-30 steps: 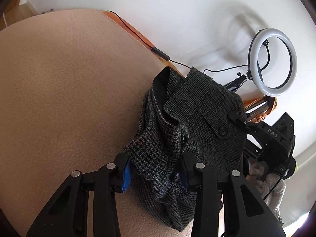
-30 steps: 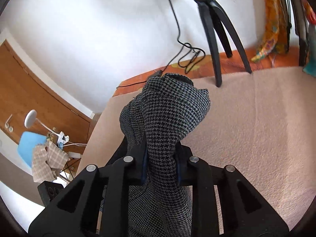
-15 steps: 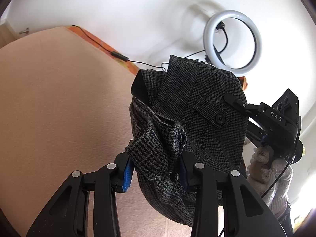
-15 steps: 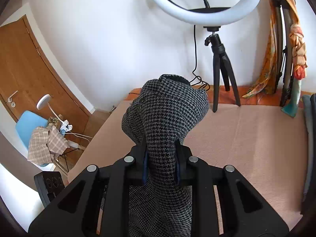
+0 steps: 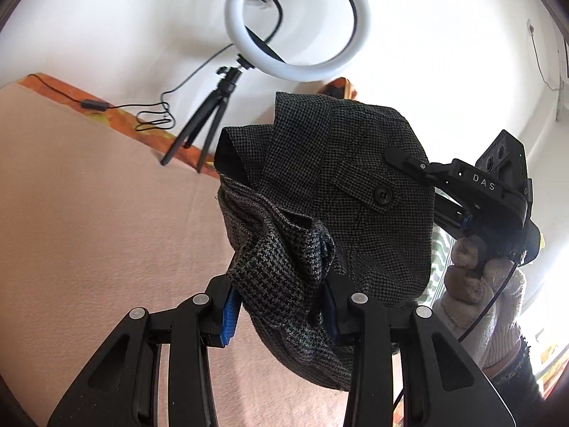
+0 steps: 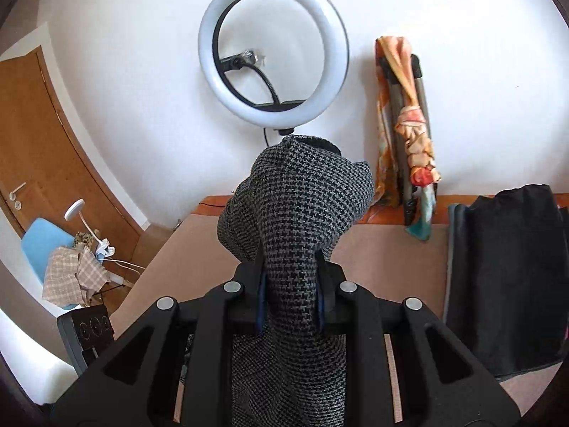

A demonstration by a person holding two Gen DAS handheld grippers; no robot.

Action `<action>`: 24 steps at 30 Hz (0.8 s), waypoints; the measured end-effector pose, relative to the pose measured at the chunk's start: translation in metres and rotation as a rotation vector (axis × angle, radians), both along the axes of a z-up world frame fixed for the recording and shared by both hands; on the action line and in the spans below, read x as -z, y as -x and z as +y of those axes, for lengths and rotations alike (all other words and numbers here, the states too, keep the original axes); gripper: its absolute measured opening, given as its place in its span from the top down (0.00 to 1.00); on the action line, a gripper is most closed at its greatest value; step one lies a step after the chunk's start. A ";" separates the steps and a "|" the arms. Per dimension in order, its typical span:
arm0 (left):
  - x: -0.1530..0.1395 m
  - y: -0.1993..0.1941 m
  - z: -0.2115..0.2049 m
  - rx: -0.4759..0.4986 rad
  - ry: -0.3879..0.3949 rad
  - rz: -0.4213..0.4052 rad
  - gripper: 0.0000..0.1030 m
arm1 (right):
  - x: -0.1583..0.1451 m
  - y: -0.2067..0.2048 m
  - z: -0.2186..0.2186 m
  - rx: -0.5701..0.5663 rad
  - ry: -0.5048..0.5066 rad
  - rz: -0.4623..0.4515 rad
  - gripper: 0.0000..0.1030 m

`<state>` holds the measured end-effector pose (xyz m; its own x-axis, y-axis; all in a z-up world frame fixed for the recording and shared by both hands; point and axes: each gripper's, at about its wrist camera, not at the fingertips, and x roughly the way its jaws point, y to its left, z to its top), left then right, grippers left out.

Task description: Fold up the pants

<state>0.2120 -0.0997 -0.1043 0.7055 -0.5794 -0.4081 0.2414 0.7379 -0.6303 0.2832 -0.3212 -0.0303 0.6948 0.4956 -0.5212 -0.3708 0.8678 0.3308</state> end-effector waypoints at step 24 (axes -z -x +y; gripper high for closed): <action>0.008 -0.083 -0.208 0.197 -0.077 -0.049 0.65 | -0.025 -0.062 -0.206 0.150 0.128 -0.041 0.79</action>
